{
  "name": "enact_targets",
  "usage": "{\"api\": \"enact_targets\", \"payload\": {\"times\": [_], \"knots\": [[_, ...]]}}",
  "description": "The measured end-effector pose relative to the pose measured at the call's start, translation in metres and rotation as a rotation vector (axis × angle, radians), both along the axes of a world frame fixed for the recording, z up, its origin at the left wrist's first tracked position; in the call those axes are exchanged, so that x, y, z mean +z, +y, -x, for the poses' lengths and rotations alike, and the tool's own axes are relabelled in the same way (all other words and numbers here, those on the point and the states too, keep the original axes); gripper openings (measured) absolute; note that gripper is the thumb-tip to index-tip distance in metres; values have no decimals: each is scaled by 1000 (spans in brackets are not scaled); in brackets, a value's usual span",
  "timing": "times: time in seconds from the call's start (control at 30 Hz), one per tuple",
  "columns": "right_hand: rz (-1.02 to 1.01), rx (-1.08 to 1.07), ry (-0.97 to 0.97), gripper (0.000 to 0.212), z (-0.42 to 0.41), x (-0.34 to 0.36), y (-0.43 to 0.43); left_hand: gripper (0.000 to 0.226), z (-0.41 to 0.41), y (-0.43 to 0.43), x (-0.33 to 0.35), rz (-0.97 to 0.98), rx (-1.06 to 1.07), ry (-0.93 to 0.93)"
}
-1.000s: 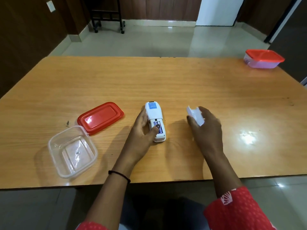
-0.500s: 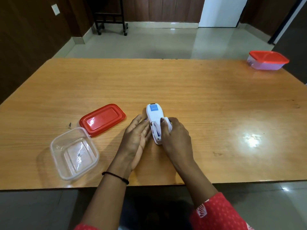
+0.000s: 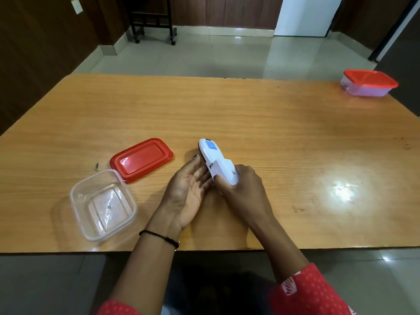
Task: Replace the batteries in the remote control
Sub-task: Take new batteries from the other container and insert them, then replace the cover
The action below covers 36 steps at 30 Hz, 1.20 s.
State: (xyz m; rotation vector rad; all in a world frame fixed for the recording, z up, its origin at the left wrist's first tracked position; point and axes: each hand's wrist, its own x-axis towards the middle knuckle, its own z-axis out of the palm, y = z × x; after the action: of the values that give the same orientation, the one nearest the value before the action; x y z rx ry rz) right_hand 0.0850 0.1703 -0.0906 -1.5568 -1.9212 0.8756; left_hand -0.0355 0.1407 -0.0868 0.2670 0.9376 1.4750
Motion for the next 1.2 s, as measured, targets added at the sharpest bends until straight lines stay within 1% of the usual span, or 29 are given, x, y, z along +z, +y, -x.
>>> {"api": "enact_targets", "payload": {"times": [0.07, 0.1, 0.13, 0.2, 0.23, 0.27, 0.33, 0.47, 0.57, 0.7, 0.8, 0.87, 0.93, 1.0, 1.07, 1.13, 1.2], "knots": [[-23, 42, 46, 24, -3, 3, -4, 29, -4, 0, -1, 11, -51, -4], [-55, 67, 60, 25, -3, 5, -7, 33, -6, 0, -1, 31, -57, -16], [-93, 99, 58, 30, -2, 7, -11, 37, -7, 0, -1, 49, -52, -24], [-155, 155, -17, 54, 1, 11, -19, 42, -8, 1, -2, 56, -16, -60], [-186, 168, -61, 63, 1, 12, -22, 44, -8, 1, -2, 39, 6, -93], [-237, 175, -82, 64, 1, 13, -24, 46, -6, 1, -2, 10, 25, -128], [-351, 169, -63, 58, 1, 13, -26, 51, -4, 1, -2, -49, 42, -163], [-444, 162, -71, 51, 3, 11, -27, 51, -4, -1, -1, -118, 33, -147], [-439, 135, -96, 49, 3, 11, -29, 48, -4, -1, -2, -138, 16, -149], [-474, 151, -234, 48, 8, 9, -32, 51, -5, -1, -2, -141, -9, -104], [-454, 150, -218, 52, 11, 6, -29, 52, -5, -3, -1, -149, -16, -94], [-451, 145, -144, 49, 13, 2, -27, 46, -5, -3, 0, -178, -6, -98], [-375, 162, -3, 42, 13, 1, -27, 44, -4, -3, -2, -195, 16, -92], [-208, 204, 198, 39, 10, 1, -25, 42, -4, -3, -4, -205, 29, -75], [2, 234, 403, 42, 4, 7, -22, 37, -4, -4, -4, -202, 33, -11], [230, 223, 614, 45, -3, 13, -18, 38, -5, -4, -2, -201, 23, 59], [401, 182, 758, 40, -9, 18, -15, 38, -6, -4, -1, -212, 11, 107]]}}
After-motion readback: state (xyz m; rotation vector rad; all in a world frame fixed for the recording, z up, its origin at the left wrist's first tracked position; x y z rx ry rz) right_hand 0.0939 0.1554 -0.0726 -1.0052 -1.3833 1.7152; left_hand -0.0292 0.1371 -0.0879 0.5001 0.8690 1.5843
